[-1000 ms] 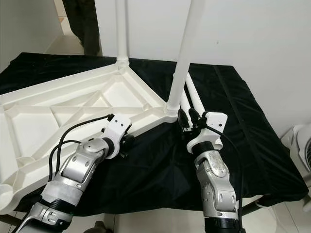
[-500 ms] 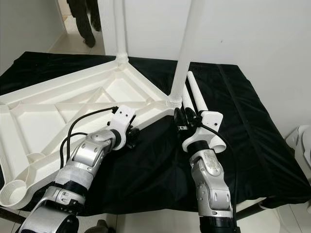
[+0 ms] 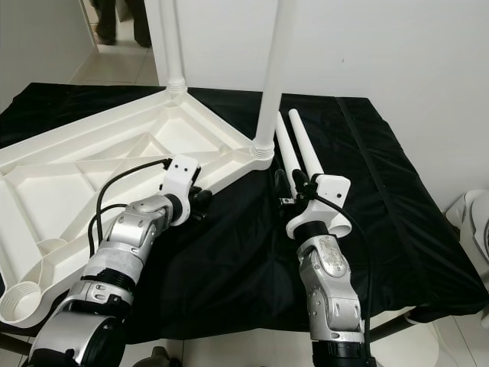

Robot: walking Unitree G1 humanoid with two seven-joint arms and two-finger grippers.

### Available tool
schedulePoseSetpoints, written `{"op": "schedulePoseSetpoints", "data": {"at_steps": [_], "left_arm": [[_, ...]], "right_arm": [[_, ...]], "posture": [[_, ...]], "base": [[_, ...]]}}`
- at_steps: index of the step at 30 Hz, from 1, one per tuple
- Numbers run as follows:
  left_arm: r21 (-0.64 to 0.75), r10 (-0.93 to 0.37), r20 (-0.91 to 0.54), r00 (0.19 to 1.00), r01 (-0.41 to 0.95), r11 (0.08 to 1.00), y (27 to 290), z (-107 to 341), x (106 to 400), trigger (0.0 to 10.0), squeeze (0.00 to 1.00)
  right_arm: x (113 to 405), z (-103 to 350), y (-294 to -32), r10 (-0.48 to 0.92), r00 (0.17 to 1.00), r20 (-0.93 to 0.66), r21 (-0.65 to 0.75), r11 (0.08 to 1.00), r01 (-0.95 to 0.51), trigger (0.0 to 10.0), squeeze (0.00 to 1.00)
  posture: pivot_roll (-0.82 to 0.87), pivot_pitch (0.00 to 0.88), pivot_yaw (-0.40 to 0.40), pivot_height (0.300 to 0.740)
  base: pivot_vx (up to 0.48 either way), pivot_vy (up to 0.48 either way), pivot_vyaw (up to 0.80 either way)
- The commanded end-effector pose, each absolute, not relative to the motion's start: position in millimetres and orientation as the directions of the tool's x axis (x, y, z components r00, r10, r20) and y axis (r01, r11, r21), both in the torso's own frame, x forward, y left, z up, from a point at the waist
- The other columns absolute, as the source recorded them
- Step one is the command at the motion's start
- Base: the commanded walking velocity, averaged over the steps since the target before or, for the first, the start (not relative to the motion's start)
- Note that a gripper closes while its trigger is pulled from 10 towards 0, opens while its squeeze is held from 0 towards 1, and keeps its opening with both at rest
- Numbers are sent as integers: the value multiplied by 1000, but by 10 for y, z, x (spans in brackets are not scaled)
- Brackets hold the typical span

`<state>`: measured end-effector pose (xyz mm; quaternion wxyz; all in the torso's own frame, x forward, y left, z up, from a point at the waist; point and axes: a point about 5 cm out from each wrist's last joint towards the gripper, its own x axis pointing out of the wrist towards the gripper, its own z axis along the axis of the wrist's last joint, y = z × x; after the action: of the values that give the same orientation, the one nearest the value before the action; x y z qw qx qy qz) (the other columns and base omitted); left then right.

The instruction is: Building children table

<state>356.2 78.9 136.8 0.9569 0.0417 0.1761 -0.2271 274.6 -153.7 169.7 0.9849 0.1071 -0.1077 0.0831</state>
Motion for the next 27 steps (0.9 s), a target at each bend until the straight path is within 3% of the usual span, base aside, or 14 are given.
{"op": "schedulePoseSetpoints", "data": {"at_steps": [1, 5, 6, 13, 14, 16, 19, 27], "left_arm": [[126, -16, -228, 973, 46, 991, 949, 1586, 3674, 10000, 0], [105, -163, -216, 963, 189, 976, 720, 1614, 3640, 10000, 0], [74, -242, -198, 950, 260, 963, 605, 1634, 3600, 10000, 1000], [51, -424, -137, 895, 434, 900, 429, 1735, 3506, 10000, 1000], [76, -473, -110, 874, 482, 873, 419, 1782, 3471, 10000, 51], [96, -512, -90, 854, 519, 849, 418, 1814, 3433, 10000, 0], [123, -568, -85, 819, 574, 809, 494, 1811, 3349, 10000, 0], [162, -563, -106, 820, 573, 803, 774, 1692, 3248, 10000, 0]], "right_arm": [[2759, 1695, -1524, 136, 963, 233, 193, 964, -183, 10000, 0], [2769, 1701, -1517, 138, 963, 234, 191, 964, -184, 10000, 0], [2774, 1704, -1516, 137, 962, 235, 190, 964, -183, 10000, 0], [2782, 1700, -1510, 131, 963, 235, 189, 966, -178, 10000, 0], [2780, 1701, -1507, 131, 963, 235, 189, 966, -177, 10000, 0], [2778, 1702, -1505, 130, 963, 235, 188, 966, -176, 10000, 0], [2784, 1706, -1515, 126, 963, 237, 186, 967, -172, 10000, 0], [2804, 1714, -1523, 119, 963, 243, 183, 969, -166, 10000, 0]], "posture": [[46, 13, 0, 740], [51, 22, 2, 740], [54, 26, 4, 740], [62, 37, 8, 740], [60, 36, 8, 740], [60, 37, 8, 740], [61, 36, 9, 740], [71, 33, 9, 740]], "base": [[0, 0, 0], [0, 0, 0], [0, 0, 0], [0, 0, 0], [0, 0, 0], [0, 0, 0], [0, 0, 0], [0, 0, 0]]}}
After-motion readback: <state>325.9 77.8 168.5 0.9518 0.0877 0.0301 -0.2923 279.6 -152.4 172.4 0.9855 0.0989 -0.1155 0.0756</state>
